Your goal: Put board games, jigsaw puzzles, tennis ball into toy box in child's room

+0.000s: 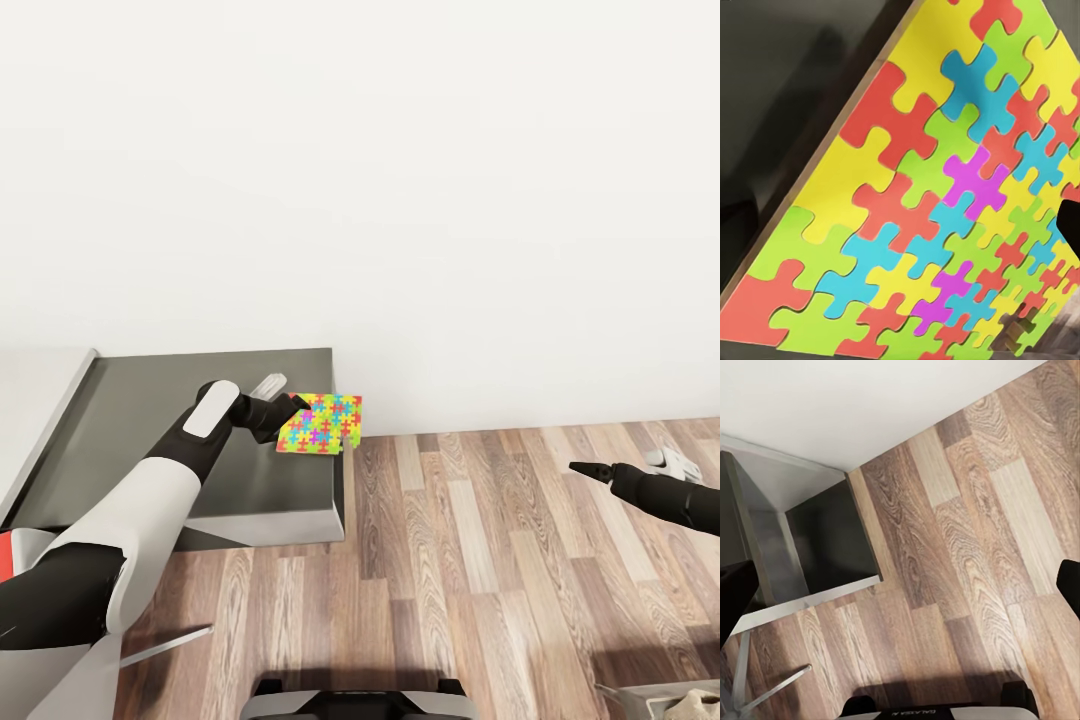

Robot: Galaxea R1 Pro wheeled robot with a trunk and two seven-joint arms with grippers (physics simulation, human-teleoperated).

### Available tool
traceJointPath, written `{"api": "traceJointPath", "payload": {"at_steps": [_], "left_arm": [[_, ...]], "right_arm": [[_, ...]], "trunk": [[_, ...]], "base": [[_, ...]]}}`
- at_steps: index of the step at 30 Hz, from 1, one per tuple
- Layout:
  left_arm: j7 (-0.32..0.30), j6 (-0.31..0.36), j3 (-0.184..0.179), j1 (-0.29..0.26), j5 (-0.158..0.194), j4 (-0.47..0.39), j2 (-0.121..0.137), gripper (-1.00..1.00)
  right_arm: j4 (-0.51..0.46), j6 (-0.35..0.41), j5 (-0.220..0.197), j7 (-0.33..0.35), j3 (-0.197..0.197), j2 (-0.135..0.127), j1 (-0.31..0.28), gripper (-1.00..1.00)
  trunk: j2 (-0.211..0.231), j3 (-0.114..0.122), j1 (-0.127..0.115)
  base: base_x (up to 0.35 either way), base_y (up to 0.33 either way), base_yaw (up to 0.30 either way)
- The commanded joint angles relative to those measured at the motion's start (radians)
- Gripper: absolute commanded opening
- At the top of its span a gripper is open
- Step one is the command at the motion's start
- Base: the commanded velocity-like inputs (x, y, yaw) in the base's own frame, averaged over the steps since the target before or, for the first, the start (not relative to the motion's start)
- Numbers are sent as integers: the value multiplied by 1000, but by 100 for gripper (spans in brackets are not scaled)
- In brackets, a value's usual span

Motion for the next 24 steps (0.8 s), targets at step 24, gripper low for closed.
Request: {"api": "traceJointPath", "payload": {"at_steps": [24], "left_arm": [[9, 6, 34, 28, 18, -61, 51, 100]], "right_arm": [[10, 4, -4, -10, 1, 2, 0, 100]], "trunk": [[-2, -1, 1]], "base": [[0, 0, -4]]}}
